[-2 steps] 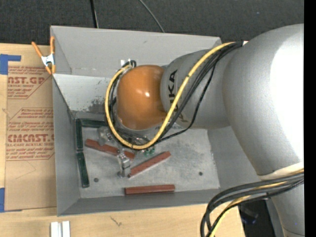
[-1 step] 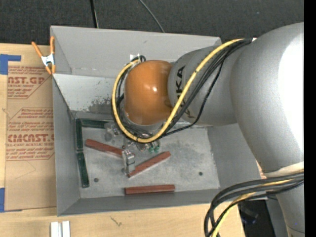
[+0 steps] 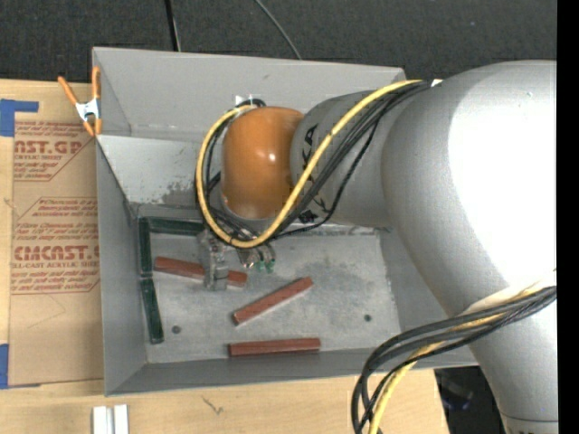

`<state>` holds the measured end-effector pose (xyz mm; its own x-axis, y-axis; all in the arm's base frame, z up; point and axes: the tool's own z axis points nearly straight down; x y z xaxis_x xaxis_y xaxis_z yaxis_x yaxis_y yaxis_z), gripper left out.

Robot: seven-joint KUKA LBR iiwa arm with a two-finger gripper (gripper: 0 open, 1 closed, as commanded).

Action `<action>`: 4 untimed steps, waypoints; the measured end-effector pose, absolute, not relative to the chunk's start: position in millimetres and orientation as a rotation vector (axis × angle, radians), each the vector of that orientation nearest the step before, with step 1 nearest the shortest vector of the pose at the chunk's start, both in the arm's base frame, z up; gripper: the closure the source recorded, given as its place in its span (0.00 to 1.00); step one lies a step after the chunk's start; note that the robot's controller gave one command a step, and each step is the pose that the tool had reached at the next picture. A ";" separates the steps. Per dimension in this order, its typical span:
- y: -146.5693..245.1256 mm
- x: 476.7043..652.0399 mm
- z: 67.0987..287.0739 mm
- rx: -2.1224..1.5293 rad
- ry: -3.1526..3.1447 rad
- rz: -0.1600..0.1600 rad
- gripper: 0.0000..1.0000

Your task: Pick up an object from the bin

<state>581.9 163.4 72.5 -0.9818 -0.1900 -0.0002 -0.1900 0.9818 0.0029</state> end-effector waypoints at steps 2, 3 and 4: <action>161.9 581.5 70.6 0.299 -3.130 -0.003 1.00; 161.9 581.5 70.6 0.299 -3.130 -0.003 1.00; 172.1 587.1 225.3 0.397 -3.123 -0.002 1.00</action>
Offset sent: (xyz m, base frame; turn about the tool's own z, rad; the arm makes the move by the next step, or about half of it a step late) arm 0.0000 0.0000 0.0000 0.0000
